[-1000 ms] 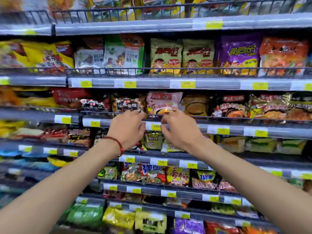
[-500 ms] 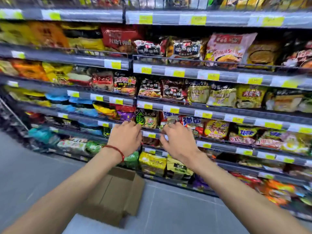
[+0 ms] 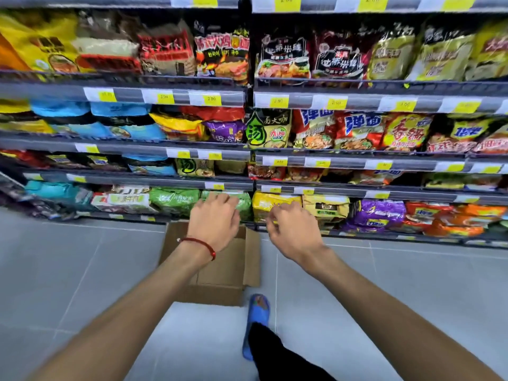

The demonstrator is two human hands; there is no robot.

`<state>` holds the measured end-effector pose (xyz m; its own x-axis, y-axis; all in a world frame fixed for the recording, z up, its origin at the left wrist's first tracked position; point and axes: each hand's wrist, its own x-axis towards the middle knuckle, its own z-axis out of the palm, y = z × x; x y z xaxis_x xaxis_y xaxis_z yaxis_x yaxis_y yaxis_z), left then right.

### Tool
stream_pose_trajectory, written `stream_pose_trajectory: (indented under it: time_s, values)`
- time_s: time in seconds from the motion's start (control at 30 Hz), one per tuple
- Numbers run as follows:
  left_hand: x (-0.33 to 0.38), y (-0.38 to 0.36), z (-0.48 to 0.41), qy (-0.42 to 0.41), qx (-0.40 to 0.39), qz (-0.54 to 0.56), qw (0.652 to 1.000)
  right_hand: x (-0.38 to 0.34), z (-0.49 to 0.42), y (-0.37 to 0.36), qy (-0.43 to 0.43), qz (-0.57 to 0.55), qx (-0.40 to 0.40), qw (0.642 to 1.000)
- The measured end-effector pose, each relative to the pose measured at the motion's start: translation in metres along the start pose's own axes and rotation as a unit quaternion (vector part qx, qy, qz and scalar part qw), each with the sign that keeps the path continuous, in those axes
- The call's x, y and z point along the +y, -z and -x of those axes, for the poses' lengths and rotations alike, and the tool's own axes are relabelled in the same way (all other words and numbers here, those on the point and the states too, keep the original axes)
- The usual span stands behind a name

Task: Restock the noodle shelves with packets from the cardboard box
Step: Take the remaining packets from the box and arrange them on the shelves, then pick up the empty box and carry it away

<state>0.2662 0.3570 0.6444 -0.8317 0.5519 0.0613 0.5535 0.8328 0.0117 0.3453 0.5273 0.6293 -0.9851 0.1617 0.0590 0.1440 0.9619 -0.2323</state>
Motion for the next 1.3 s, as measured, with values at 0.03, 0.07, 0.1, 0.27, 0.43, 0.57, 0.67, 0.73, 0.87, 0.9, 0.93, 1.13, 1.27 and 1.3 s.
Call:
stream_pose_trajectory:
  time_s: [0.03, 0.07, 0.1, 0.27, 0.43, 0.57, 0.67, 0.73, 0.87, 0.9, 0.93, 1.13, 1.27, 1.3]
  values:
    - [-0.011, -0.009, -0.005, 0.002, -0.007, 0.002, 1.0, -0.005, -0.008, -0.013, -0.008, -0.008, -0.008, 1.0]
    - [-0.023, -0.018, -0.01, 0.006, -0.017, 0.008, 1.0, -0.01, -0.016, -0.026, -0.016, -0.015, -0.015, 1.0]
    - [-0.034, -0.026, -0.014, 0.014, -0.027, 0.017, 0.999, -0.015, -0.024, -0.038, -0.024, -0.022, -0.022, 0.999]
    - [-0.093, -0.068, -0.026, 0.033, -0.053, 0.025, 0.998, -0.047, -0.052, -0.091, -0.05, -0.031, -0.058, 0.997]
    - [-0.156, -0.112, -0.027, 0.049, -0.092, 0.036, 0.994, -0.09, -0.07, -0.132, -0.104, -0.04, -0.102, 0.989]
    - [-0.216, -0.15, -0.031, 0.077, -0.113, 0.073, 0.988, -0.138, -0.083, -0.171, -0.141, -0.055, -0.092, 0.984]
    - [-0.257, -0.181, -0.03, 0.065, -0.118, 0.08, 0.988, -0.173, -0.095, -0.205, -0.183, -0.08, -0.08, 0.977]
    - [-0.282, -0.207, -0.026, 0.056, -0.12, 0.084, 0.988, -0.191, -0.1, -0.233, -0.225, -0.106, -0.09, 0.964]
    - [-0.322, -0.271, -0.011, 0.074, -0.144, 0.105, 0.981, -0.214, -0.099, -0.303, -0.278, -0.143, -0.108, 0.944]
    - [-0.329, -0.288, -0.007, 0.078, -0.15, 0.108, 0.98, -0.217, -0.096, -0.323, -0.283, -0.146, -0.113, 0.941]
    - [-0.336, -0.306, -0.001, 0.084, -0.155, 0.111, 0.978, -0.219, -0.093, -0.343, -0.284, -0.147, -0.119, 0.94]
    - [-0.376, -0.431, 0.032, 0.117, -0.191, 0.117, 0.968, -0.196, -0.083, -0.468, -0.293, -0.139, -0.149, 0.934]
    - [-0.398, -0.519, 0.042, 0.147, -0.232, 0.094, 0.957, -0.155, -0.081, -0.551, -0.317, -0.1, -0.164, 0.929]
    - [-0.402, -0.541, 0.043, 0.155, -0.236, 0.09, 0.955, -0.143, -0.081, -0.571, -0.322, -0.086, -0.171, 0.927]
